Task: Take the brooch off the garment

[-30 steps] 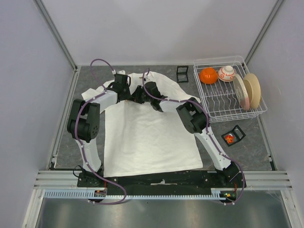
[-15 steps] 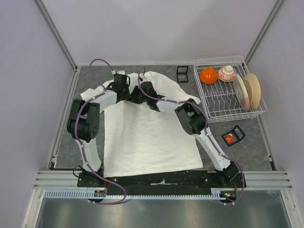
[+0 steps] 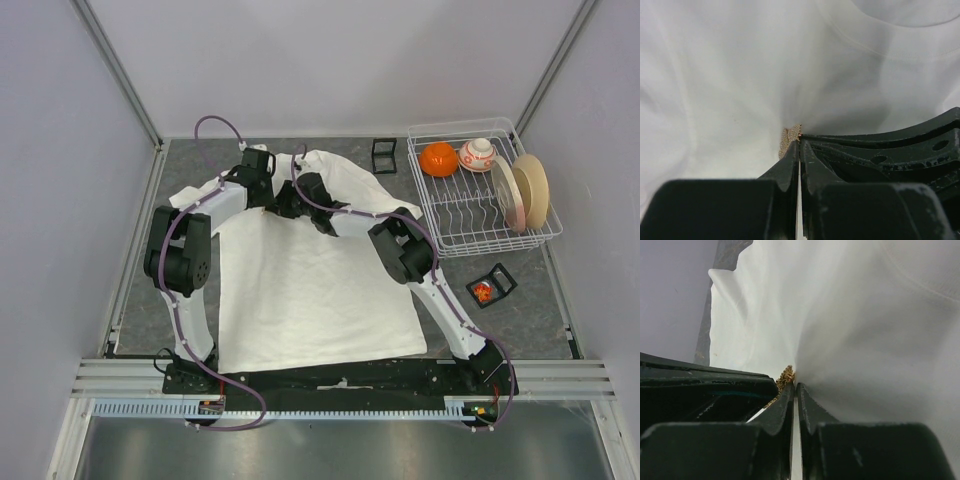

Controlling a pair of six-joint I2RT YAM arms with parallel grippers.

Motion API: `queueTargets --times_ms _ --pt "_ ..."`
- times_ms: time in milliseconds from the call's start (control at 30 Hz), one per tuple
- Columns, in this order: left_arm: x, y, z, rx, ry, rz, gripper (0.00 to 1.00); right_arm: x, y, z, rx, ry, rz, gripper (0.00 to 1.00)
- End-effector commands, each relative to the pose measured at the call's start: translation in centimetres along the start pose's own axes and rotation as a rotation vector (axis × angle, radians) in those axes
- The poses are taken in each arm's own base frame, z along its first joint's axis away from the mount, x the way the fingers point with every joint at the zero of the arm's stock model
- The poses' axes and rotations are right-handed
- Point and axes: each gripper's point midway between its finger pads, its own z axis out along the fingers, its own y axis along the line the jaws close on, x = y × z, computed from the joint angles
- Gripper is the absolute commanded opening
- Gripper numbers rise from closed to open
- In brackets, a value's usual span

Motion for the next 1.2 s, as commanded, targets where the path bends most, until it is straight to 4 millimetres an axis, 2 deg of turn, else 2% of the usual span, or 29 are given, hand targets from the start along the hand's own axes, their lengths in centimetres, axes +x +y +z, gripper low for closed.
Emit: queueTargets --times_ms 0,200,300,333,367,400,433,633,767,800,833,900,933,1067,1133,1167 --pt "-3.5 -1.8 -1.0 0.054 -0.085 0.034 0.02 0.0 -1.3 -0.4 0.027 -0.004 0.012 0.13" --pt "-3.0 -1.5 -0.8 0.042 -0.071 0.039 0.02 -1.2 -2.0 -1.1 -0.008 -0.019 0.077 0.17" --pt "-3.0 -1.5 -0.7 0.040 -0.070 0.040 0.02 -1.0 -1.8 -1.3 -0.058 -0.013 0.110 0.19" --pt "-2.9 -1.5 -0.7 0.041 -0.068 0.041 0.02 -1.2 -1.4 -1.5 -0.084 -0.016 0.129 0.21" --pt "-2.8 -1.5 -0.6 0.040 -0.067 0.043 0.02 -1.8 -1.1 -1.6 -0.104 -0.029 0.125 0.25" --pt "-2.9 -1.5 -0.6 0.039 -0.069 0.039 0.02 -1.8 -0.9 -1.7 -0.111 -0.025 0.119 0.34" --pt "-2.9 -1.4 -0.6 0.038 -0.068 0.039 0.02 -1.9 -0.6 -1.8 -0.116 -0.026 0.104 0.37" --pt "-2.8 -0.6 -0.6 -0.031 -0.083 0.023 0.02 -3.0 -0.2 -3.1 -0.116 -0.050 0.103 0.43" --pt "-3.3 0.0 -0.6 -0.127 -0.117 0.040 0.02 -3.5 -2.1 -3.6 -0.055 -0.079 0.138 0.46" --pt "-3.5 0.6 -0.7 -0.187 -0.133 0.059 0.02 -3.4 -2.5 -3.7 -0.041 -0.081 0.156 0.46" --pt "-3.1 0.4 -0.5 -0.209 -0.127 0.076 0.02 -3.0 -3.2 -3.6 -0.011 -0.071 0.172 0.46" --pt "-3.8 0.7 -0.5 -0.255 -0.148 0.080 0.02 -2.8 -4.0 -3.5 0.029 -0.075 0.198 0.46" --pt "-3.0 0.9 0.2 -0.274 -0.122 0.092 0.02 -2.3 -4.7 -3.5 0.053 -0.063 0.211 0.46" --pt "-4.1 1.4 0.8 -0.348 -0.129 0.091 0.02 -1.7 -6.0 -3.7 0.116 -0.060 0.243 0.45" --pt "-5.3 1.9 0.6 -0.396 -0.158 0.083 0.02 -1.5 -5.9 -3.7 0.112 -0.056 0.256 0.45" --pt "-5.3 2.8 0.4 -0.446 -0.156 0.082 0.02 -1.5 -6.0 -3.8 0.112 -0.054 0.259 0.45"
